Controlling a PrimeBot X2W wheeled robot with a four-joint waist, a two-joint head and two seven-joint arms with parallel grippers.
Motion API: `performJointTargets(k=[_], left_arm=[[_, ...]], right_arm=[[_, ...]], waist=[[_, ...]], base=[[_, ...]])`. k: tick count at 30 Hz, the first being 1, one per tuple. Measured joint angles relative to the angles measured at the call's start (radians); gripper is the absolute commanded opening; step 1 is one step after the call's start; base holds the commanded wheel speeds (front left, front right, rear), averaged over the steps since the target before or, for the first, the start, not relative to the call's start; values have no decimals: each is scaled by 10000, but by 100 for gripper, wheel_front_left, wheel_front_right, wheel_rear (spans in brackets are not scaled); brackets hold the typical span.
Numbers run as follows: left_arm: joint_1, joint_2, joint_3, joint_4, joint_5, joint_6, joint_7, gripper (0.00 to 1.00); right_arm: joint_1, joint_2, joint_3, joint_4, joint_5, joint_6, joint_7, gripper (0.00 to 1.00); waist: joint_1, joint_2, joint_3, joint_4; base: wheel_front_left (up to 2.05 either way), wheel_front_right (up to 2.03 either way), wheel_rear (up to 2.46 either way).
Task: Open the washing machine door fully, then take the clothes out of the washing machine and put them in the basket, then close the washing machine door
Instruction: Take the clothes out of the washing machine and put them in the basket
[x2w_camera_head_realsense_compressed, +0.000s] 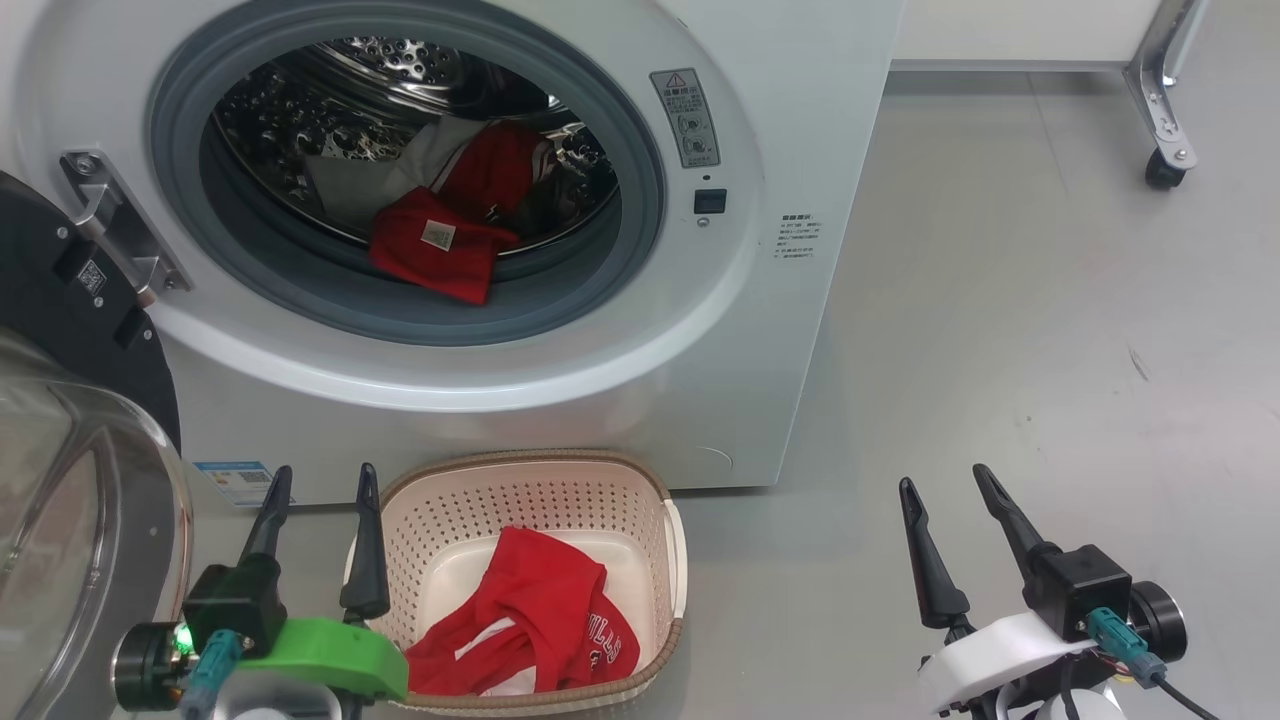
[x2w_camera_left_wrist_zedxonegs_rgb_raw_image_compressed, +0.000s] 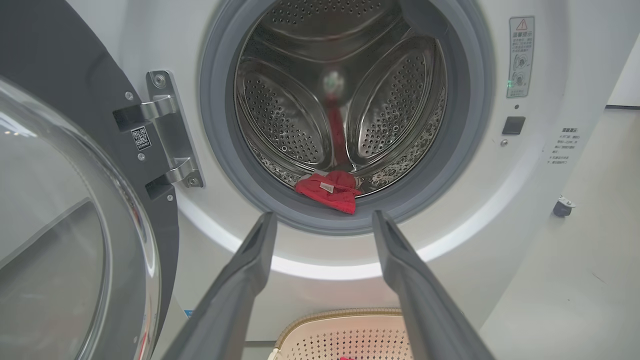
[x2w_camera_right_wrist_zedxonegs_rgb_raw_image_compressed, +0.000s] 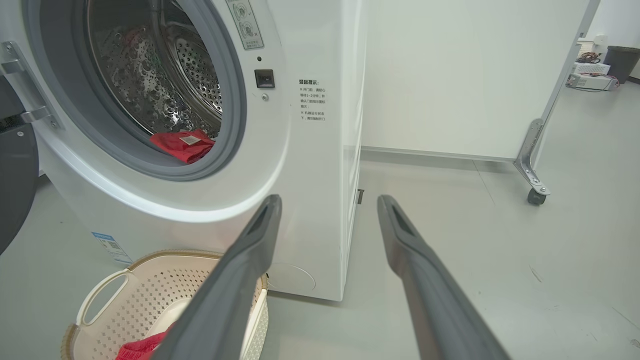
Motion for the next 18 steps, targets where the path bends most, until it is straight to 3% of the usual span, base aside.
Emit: performJointTargets(k=[18], left_arm=[[977, 0, -167, -1018, 123, 104, 0, 100]], right_arm=[[157, -2, 2, -215, 0, -104, 2, 100]], waist=[[0, 0, -73, -19]], base=[[0, 0, 0]])
